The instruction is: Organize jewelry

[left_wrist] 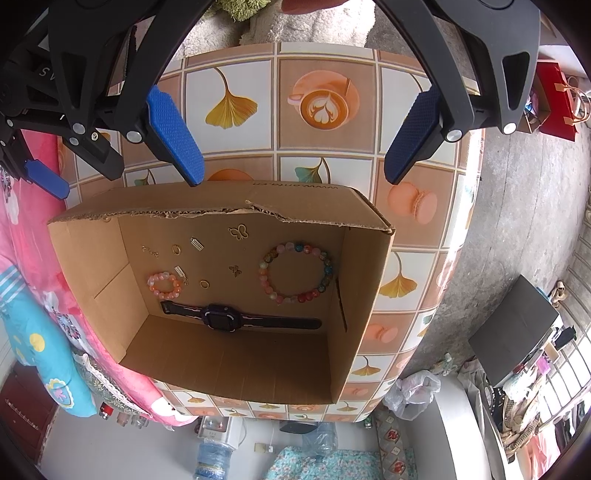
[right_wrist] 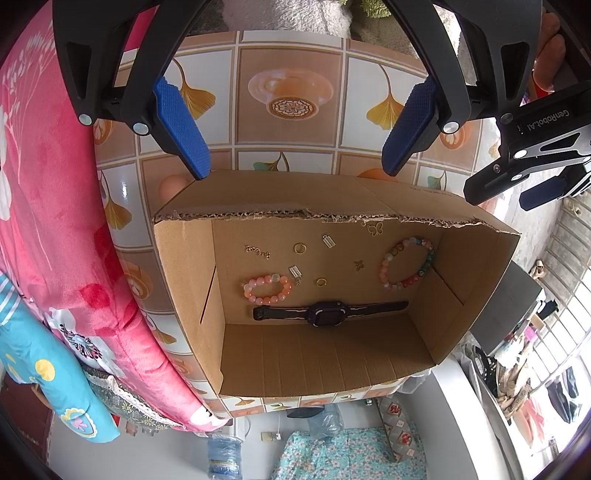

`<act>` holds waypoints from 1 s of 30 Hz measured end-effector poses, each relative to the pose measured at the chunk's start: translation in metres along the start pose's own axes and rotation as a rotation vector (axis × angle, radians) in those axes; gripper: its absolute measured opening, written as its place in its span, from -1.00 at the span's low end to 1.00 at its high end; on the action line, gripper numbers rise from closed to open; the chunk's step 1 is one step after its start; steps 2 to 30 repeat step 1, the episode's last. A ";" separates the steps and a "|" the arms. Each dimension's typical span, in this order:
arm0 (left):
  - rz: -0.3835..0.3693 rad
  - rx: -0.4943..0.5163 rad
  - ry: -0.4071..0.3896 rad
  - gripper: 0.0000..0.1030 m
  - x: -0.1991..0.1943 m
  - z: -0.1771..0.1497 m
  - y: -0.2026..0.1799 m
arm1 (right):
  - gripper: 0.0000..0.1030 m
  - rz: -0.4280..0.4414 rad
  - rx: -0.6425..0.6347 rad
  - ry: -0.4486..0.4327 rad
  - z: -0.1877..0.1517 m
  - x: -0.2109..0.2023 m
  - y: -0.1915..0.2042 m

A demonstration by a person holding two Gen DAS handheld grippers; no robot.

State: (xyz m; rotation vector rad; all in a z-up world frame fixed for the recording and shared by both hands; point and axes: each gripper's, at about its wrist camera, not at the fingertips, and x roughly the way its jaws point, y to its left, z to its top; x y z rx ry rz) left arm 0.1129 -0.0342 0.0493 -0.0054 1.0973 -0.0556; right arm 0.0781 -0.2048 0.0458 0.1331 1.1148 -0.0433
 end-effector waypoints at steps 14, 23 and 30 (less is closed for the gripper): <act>0.000 -0.001 0.001 0.83 0.000 0.000 0.000 | 0.77 0.000 0.001 0.001 0.000 0.000 0.000; 0.000 -0.001 0.001 0.83 0.000 0.000 0.000 | 0.77 0.000 0.001 0.001 0.000 0.000 0.000; 0.000 -0.001 0.001 0.83 0.000 0.000 0.000 | 0.77 0.000 0.001 0.001 0.000 0.000 0.000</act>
